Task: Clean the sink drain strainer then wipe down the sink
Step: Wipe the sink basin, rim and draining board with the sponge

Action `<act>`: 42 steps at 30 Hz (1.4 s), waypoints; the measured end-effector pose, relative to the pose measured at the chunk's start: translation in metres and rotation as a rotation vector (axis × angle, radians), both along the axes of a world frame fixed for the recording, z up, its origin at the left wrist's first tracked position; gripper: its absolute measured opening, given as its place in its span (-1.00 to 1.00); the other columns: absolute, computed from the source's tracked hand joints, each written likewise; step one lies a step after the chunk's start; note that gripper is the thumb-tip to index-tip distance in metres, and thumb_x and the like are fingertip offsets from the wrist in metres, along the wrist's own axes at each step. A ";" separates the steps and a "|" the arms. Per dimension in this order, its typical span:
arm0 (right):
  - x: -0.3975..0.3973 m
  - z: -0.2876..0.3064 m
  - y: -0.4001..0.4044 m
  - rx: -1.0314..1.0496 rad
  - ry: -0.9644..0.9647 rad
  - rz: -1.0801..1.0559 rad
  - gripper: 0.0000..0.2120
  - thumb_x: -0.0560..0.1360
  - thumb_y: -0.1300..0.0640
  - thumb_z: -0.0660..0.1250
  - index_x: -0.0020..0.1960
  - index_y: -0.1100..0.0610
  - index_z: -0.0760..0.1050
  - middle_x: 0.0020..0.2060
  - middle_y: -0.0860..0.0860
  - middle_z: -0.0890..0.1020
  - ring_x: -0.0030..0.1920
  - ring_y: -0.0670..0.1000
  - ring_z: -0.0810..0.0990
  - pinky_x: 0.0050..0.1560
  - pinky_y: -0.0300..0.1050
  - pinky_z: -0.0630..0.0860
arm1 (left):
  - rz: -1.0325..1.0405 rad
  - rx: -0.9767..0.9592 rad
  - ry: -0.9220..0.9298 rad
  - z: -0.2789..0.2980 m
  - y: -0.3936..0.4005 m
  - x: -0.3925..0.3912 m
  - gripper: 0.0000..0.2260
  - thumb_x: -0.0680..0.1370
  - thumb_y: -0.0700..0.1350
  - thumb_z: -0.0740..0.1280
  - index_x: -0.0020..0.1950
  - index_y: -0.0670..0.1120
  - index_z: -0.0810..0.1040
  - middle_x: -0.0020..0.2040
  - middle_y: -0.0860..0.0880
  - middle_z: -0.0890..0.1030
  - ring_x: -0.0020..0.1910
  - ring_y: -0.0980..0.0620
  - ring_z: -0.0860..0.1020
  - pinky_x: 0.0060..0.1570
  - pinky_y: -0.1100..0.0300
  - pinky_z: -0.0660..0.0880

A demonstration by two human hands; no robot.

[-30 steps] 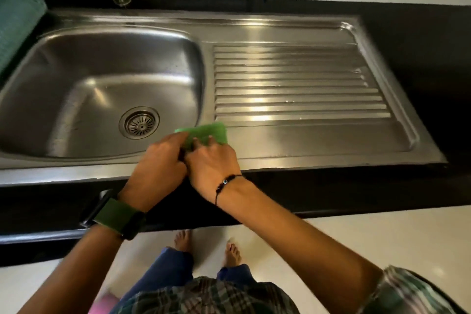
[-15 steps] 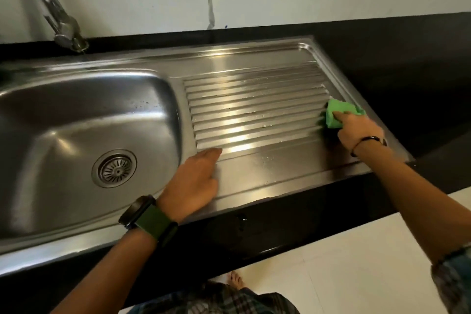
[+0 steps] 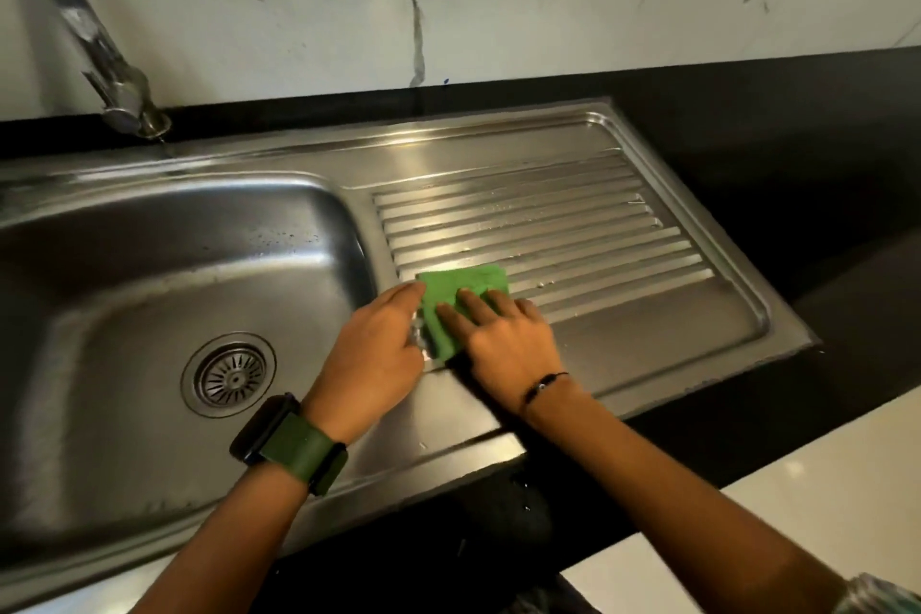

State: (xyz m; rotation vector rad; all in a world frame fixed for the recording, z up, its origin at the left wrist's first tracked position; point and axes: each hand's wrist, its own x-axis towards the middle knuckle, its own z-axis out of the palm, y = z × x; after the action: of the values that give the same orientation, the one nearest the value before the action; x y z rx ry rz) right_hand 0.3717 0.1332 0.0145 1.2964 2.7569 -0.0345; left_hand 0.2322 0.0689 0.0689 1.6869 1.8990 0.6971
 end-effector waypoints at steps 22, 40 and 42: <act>-0.026 0.025 0.029 -0.050 0.095 -0.255 -0.67 0.54 0.28 0.09 0.29 0.28 0.35 0.04 0.21 0.63 0.03 0.21 0.61 -0.11 0.00 0.52 | 0.234 -0.039 0.029 -0.001 0.030 0.004 -0.46 0.43 -0.42 0.12 0.39 -0.13 0.34 0.32 -0.16 0.47 0.24 -0.13 0.46 0.13 0.23 0.34; 0.001 0.025 0.143 -0.117 0.216 -0.360 -0.56 0.52 0.29 0.15 0.39 0.12 0.32 0.29 0.23 0.44 0.31 0.28 0.38 0.28 0.16 0.40 | 0.175 -0.096 0.002 -0.011 0.048 -0.003 -0.53 0.39 -0.43 0.11 0.27 -0.18 0.41 0.14 -0.18 0.55 0.03 -0.14 0.53 0.02 0.02 0.51; -0.013 0.006 0.135 -0.123 0.120 -0.322 -0.52 0.53 0.23 0.16 0.44 0.07 0.24 0.43 0.15 0.28 0.45 0.26 0.16 0.39 0.21 0.24 | 0.182 -0.108 -0.031 -0.014 0.051 -0.005 -0.55 0.39 -0.42 0.12 0.25 -0.17 0.42 0.13 -0.18 0.55 0.03 -0.14 0.53 0.03 -0.02 0.52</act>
State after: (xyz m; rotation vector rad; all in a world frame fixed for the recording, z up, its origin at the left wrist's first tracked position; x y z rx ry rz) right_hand 0.3586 0.2681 0.0207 1.7371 2.5581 -0.3084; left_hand 0.2270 0.1203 0.0546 1.4429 2.0482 0.6720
